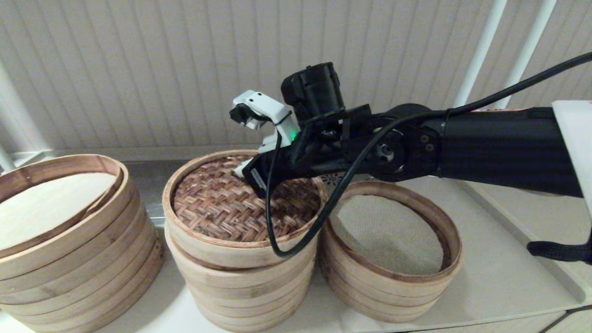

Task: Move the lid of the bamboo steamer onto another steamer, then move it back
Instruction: Put the steamer

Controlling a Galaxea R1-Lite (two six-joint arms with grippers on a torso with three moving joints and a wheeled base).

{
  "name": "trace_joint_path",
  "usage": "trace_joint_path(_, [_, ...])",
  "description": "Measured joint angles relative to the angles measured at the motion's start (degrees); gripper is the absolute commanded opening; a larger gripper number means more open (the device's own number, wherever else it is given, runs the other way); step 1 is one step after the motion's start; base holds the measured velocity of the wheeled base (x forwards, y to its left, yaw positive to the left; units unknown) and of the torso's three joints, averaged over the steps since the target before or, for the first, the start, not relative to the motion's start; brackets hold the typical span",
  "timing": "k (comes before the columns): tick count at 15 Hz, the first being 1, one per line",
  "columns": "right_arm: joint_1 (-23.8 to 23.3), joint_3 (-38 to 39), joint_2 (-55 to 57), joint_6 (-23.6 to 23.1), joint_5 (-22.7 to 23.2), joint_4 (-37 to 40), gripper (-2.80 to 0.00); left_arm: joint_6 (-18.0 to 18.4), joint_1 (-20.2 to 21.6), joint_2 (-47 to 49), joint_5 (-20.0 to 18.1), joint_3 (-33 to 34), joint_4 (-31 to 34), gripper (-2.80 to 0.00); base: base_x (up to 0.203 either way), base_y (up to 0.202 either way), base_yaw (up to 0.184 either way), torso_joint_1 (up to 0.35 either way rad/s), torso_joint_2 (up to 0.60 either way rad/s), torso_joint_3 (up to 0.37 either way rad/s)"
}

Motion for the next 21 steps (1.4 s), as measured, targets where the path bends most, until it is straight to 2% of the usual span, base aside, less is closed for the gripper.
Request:
trace_joint_path(13, [2.54,0.05,-0.25,0.0,-0.13,0.44,-2.8,0.17,0.0,0.0,-0.02,-0.24,0.79,-2.8,0.0,0.0,0.0,0.0,0.0,0.0])
trace_joint_path(21, [1.85,-0.04,0.14,-0.05,-0.41,-0.24,-2.8,0.17,0.02,0.0,-0.02,-0.24,0.77,-2.8,0.0,0.0,0.0,0.0,0.0,0.0])
